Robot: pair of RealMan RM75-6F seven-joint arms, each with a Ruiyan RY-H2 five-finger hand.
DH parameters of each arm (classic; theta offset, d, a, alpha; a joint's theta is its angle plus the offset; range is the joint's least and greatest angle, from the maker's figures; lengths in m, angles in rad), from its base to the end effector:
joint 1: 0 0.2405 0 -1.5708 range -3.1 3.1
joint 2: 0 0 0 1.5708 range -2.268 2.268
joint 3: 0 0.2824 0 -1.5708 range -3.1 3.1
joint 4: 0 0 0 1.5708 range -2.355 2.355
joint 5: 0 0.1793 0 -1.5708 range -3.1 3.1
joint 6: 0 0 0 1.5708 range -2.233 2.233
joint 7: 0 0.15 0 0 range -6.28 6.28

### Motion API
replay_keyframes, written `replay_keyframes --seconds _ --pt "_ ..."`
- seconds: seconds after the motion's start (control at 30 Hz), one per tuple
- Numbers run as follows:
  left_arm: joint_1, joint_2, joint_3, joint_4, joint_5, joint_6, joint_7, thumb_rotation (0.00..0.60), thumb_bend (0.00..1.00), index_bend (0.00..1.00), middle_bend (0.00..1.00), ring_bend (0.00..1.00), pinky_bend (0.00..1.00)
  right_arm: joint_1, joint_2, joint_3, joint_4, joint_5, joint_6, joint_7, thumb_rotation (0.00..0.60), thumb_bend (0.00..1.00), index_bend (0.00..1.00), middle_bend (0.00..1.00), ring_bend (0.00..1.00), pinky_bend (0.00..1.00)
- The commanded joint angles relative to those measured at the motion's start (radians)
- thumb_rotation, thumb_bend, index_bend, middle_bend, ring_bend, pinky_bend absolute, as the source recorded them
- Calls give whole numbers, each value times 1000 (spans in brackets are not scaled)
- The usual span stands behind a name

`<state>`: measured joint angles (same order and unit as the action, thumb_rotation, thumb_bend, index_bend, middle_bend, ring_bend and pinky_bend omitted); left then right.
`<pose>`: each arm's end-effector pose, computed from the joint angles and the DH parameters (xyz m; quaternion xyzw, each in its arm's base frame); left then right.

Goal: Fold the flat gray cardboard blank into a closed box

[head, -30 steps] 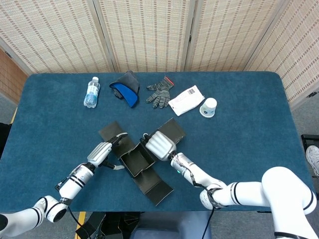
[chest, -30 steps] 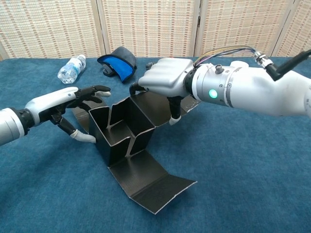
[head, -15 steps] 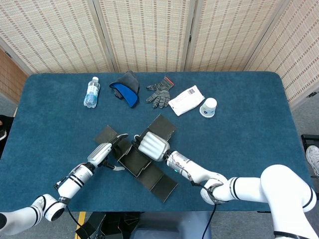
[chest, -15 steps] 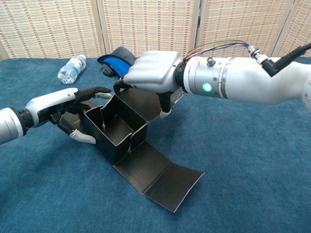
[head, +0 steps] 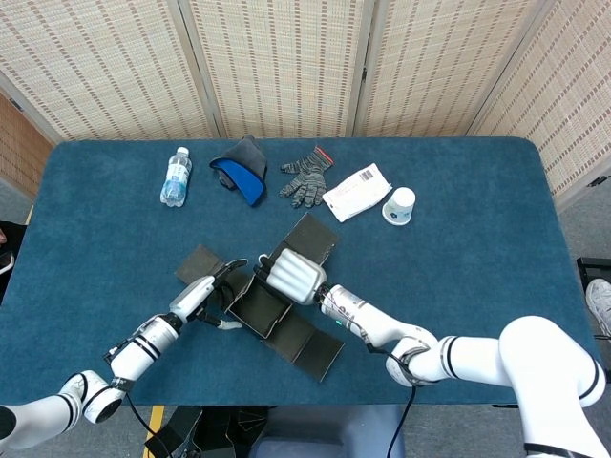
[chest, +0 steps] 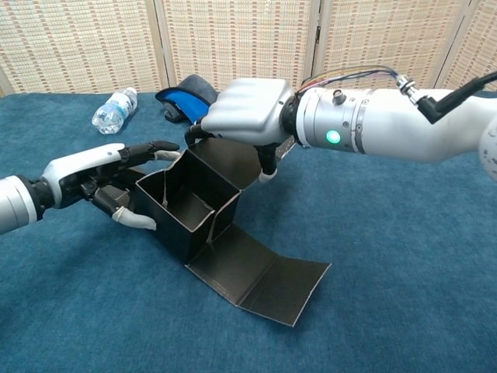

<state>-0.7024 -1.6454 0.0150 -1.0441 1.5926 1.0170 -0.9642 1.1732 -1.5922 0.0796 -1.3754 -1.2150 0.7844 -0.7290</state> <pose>-0.2188 0.3479 -0.0159 -0.6164 -0.6058 -0.4746 0.1669 -0.0313 -0.3863 -0.0316 0.8943 0.0110 0.2833 0.3462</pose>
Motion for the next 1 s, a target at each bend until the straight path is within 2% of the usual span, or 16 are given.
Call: replay_keyframes --seconds 0.03,0.47,0.77,1.0 --pt "-3 -8 6 11 5 0 -31 600 96 0 0 474 588 8 3 1 10 -17 -5 -9 600 166 287 304 820 898" --pt "-12 -17 19 27 18 12 -103 600 96 0 0 475 588 39 14 8 24 -75 -33 -33 600 166 287 295 820 898" --pt "-9 -20 29 35 24 29 -158 600 96 2 0 473 588 35 9 6 28 -63 -45 -43 600 165 287 290 820 898" --pt "-14 -27 36 47 25 22 -215 600 96 59 6 479 588 30 4 9 32 -55 -43 -46 600 166 287 289 820 898"
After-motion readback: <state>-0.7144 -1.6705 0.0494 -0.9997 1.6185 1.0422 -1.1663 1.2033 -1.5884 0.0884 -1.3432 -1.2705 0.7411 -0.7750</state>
